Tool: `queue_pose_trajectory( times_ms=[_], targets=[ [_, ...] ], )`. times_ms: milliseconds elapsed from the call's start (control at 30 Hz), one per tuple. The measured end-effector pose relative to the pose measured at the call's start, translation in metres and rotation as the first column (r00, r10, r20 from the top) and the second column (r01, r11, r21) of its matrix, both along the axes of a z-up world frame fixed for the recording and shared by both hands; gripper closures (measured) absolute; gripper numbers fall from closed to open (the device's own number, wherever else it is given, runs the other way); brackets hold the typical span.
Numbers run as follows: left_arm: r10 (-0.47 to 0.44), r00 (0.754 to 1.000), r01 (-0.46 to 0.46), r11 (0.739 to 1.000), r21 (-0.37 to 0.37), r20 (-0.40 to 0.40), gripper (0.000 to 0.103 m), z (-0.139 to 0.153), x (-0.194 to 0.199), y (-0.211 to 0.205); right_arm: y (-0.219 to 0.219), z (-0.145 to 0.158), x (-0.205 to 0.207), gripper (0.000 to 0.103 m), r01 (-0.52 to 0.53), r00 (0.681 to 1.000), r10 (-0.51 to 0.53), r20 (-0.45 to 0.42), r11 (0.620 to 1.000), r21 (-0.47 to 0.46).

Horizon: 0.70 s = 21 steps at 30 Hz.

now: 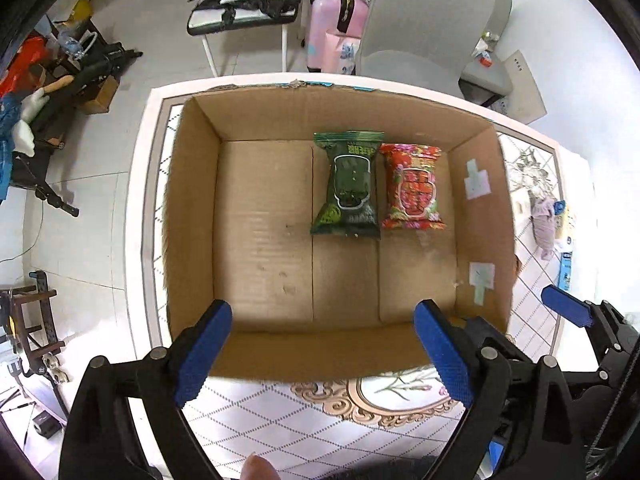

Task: Organize soft objects
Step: 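Lift both tools out of the box back toward the snacks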

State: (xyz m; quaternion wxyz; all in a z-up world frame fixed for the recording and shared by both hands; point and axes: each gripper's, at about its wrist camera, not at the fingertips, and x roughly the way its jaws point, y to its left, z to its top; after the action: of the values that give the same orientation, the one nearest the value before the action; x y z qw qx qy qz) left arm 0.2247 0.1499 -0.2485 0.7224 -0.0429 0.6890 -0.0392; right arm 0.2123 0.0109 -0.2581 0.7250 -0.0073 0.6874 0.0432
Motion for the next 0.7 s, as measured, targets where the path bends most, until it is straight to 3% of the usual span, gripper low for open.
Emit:
queue_pose_trajectory(
  times_ms=[400, 567, 700],
  targets=[
    [0.026, 0.996, -0.028, 0.999, 0.016, 0.086, 0.01, 0.063, -0.057, -0.019, -0.024, 0.058, -0.059, 0.004, -0.055, 0.995, 0.047, 0.085, 0.993, 0.103],
    [0.017, 0.988, -0.027, 0.998, 0.064, 0.154, 0.01, 0.087, -0.062, -0.051, -0.071, 0.068, -0.07, 0.004, -0.031, 0.996, 0.017, 0.087, 0.987, 0.158],
    [-0.068, 0.979, 0.05, 0.994, 0.1, 0.19, 0.01, 0.097, -0.05, -0.114, -0.142, 0.073, -0.072, 0.004, 0.04, 0.994, -0.054, 0.091, 0.988, 0.146]
  ],
)
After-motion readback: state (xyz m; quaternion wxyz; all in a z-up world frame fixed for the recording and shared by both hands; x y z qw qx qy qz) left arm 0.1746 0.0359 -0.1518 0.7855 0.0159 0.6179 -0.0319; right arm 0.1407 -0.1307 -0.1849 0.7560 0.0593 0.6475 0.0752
